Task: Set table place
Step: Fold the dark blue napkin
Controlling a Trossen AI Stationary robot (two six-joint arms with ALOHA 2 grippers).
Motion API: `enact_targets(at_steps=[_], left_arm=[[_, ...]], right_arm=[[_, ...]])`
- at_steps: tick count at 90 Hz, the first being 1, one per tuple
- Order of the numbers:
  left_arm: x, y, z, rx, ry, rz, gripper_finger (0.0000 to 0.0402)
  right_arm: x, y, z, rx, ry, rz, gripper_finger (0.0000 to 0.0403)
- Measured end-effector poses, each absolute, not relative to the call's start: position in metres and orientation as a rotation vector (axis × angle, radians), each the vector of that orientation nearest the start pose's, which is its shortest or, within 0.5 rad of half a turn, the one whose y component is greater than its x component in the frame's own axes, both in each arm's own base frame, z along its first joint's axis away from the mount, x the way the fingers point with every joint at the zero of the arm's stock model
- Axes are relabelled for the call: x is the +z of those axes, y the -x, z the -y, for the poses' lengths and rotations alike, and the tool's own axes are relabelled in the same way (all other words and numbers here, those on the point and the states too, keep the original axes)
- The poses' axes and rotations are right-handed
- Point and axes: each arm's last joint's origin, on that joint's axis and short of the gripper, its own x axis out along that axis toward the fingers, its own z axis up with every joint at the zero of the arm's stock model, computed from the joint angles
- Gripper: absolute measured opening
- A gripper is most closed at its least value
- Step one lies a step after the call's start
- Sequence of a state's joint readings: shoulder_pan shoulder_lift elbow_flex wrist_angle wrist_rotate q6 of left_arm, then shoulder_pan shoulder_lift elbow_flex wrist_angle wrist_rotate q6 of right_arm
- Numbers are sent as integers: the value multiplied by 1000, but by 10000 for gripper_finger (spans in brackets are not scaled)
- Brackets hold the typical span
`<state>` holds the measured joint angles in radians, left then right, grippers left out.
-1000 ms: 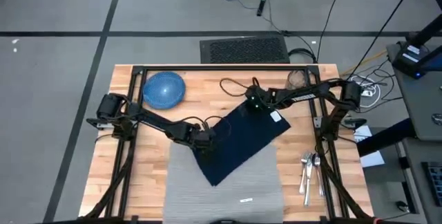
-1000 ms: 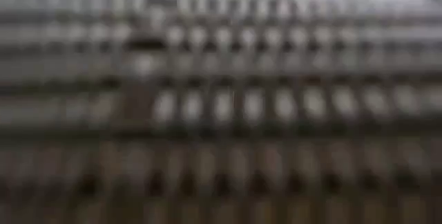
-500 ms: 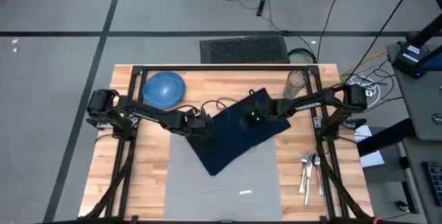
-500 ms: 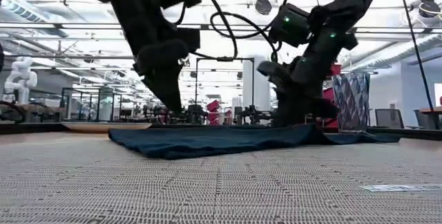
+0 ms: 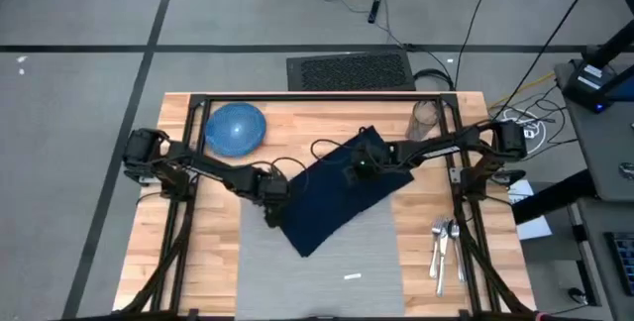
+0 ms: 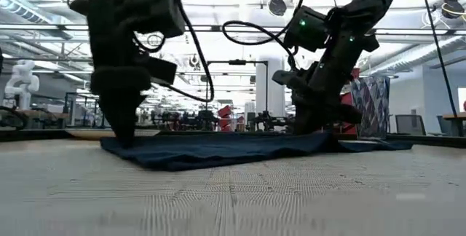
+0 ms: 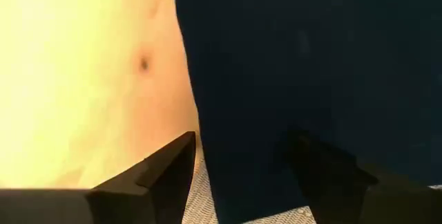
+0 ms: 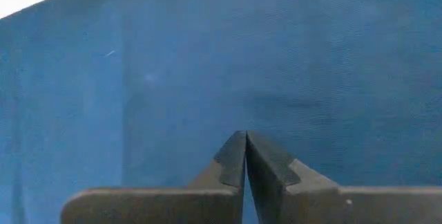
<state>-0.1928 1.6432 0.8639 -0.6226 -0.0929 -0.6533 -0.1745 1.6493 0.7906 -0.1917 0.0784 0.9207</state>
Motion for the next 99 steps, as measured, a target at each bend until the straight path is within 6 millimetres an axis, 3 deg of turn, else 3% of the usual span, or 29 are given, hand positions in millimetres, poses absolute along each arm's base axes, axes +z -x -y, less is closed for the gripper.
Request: enact_targets(at_steps=[16,34,43,55,76,99], left_arm=[[143,-273,64,318,389,-1264,221],[144,-280,59,301,385,-1206,221],[150,-282,52,340,363,-1153,221],[164,-278,47,415,375,-1085,221],[174,-260,53,456,387,-1160,221],[174,-256,66,455,414,-1156,221]], right_arm=[[137,-289,70,-697,-895,-837,0],[143,-300,86,-595,-946,-689,0],[151,-301,83,-584,-956,-657,0],[142,-290,70,-678,-944,-814,0],[135,-284,53,-733,-879,-924,0],[122,-291,85,-718,-937,-852,0]])
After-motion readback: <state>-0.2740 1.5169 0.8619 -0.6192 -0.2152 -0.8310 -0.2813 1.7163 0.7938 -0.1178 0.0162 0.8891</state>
